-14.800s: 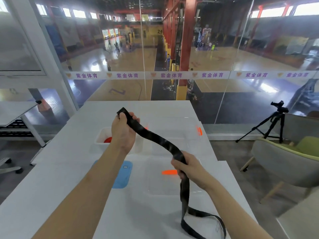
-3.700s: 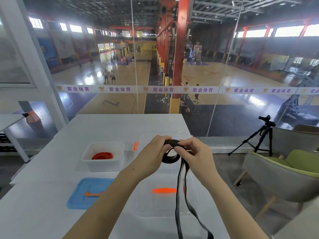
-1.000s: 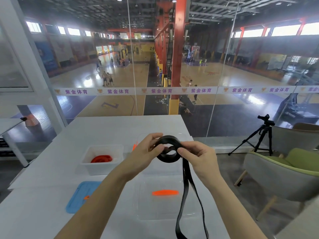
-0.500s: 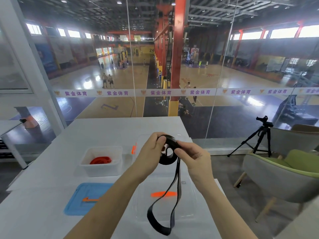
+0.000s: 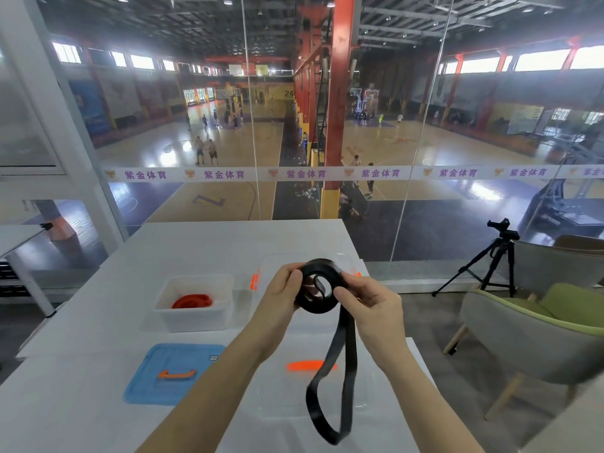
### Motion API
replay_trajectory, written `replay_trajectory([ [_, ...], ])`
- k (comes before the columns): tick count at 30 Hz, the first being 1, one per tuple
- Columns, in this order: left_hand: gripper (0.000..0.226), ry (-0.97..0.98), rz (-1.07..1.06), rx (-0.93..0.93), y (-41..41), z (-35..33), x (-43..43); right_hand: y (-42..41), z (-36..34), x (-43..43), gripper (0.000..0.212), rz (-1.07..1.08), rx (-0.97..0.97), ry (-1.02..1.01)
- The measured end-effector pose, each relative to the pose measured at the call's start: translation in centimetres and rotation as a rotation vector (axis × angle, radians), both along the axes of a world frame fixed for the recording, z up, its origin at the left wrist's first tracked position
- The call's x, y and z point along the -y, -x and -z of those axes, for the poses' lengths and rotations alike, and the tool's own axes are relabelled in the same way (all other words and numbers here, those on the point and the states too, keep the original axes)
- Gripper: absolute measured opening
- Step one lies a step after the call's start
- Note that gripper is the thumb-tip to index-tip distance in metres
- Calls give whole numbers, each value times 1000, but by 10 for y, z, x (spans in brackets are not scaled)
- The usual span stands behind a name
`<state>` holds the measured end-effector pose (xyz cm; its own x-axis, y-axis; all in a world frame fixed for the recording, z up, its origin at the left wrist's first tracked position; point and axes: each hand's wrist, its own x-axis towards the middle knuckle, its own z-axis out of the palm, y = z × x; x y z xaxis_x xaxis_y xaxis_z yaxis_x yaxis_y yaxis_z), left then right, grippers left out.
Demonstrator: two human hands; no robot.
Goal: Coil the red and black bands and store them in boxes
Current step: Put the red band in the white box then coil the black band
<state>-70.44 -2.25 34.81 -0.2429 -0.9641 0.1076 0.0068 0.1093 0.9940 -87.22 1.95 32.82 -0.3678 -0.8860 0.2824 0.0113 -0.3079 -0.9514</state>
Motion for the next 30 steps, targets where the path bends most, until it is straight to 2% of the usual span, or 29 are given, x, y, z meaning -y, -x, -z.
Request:
replay_trajectory([
  [5, 36, 238, 118, 410, -7, -16, 8, 6, -7, 2, 35, -60, -147, -31],
  [7, 37, 340, 158, 525, -4, -25, 10, 5, -9, 3, 31, -74, -199, -38],
  [9, 33, 354, 168, 570, 0, -31, 10, 5, -11, 3, 26, -65, -197, -41],
  [13, 22, 292, 106, 417, 5, -28, 6, -1, -11, 0, 19, -49, -77, -18],
  [18, 24, 146, -55, 34, 12, -16, -5, -11, -8, -5, 26, -25, 29, 21],
  [22, 25, -3, -163, -184, 22, -6, -4, -17, -6, -7, 34, -37, 24, 15],
  [26, 25, -53, -228, -254, 31, -1, -7, -23, -3, -10, 26, 36, 103, 6],
  [30, 26, -57, -248, -244, 30, 3, -6, -21, 2, -9, 20, 63, 73, -25],
])
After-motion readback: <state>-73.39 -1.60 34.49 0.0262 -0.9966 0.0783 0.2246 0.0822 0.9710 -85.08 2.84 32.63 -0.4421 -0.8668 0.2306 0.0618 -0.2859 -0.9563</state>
